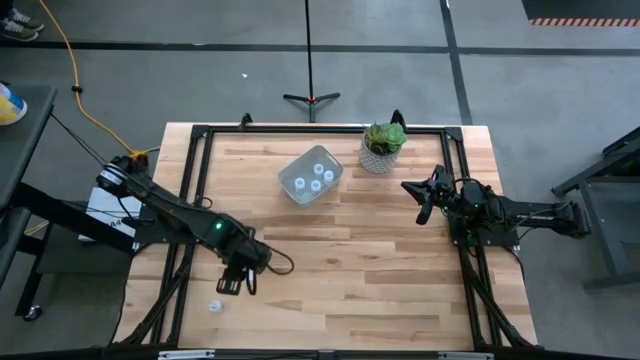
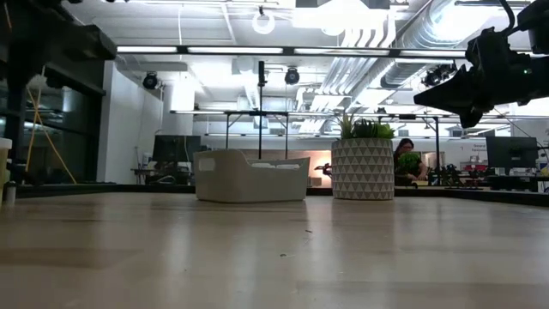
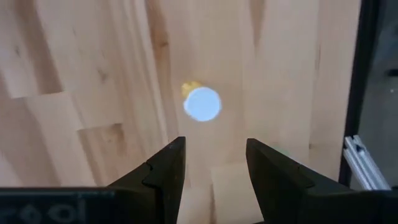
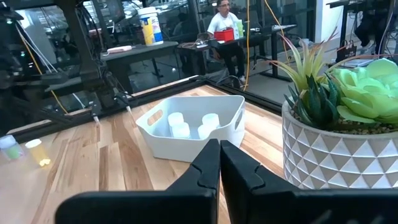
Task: Pick and place pill bottles into a basket
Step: Put the yellow medicine bottle into the gray bin
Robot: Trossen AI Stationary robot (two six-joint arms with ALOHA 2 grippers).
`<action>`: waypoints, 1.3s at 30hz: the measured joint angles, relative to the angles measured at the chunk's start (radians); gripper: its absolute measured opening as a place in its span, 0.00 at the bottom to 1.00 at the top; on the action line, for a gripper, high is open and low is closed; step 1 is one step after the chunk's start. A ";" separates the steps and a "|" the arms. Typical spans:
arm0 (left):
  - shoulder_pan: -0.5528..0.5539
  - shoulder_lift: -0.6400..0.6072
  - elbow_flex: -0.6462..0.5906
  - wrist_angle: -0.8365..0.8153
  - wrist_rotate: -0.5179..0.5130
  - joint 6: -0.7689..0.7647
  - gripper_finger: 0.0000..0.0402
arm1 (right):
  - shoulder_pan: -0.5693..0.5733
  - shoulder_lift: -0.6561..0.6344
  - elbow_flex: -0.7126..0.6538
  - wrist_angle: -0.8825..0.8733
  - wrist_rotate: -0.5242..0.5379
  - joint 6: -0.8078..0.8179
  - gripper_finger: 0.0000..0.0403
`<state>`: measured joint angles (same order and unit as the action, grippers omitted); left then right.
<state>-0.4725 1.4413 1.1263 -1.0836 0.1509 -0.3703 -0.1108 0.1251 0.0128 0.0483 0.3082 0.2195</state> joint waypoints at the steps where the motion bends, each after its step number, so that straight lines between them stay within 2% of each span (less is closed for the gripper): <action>1: -0.006 0.002 0.000 0.007 -0.001 -0.004 0.50 | 0.000 0.000 0.000 0.000 -0.001 0.000 0.01; 9: -0.019 0.001 -0.034 0.115 -0.011 -0.035 0.53 | 0.000 0.000 0.000 0.000 -0.003 0.000 0.00; 14: -0.020 0.002 -0.118 0.235 -0.002 -0.054 0.62 | 0.000 0.000 0.000 0.000 -0.004 0.004 0.01; 22: -0.019 0.002 -0.205 0.275 0.007 -0.064 0.81 | 0.000 0.000 0.000 0.000 -0.004 0.004 0.01; 26: -0.019 0.002 -0.248 0.333 -0.002 -0.087 0.87 | 0.000 0.000 0.000 0.000 -0.004 0.001 0.00; 32: -0.019 0.002 -0.304 0.418 -0.002 -0.087 0.87 | 0.000 0.000 0.000 0.000 -0.004 0.000 0.01; 39: -0.019 0.002 -0.349 0.488 -0.029 -0.086 0.79 | 0.000 0.000 0.000 0.000 -0.004 0.000 0.01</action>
<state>-0.4911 1.4429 0.7772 -0.5958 0.1223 -0.4562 -0.1112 0.1249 0.0128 0.0480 0.3042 0.2195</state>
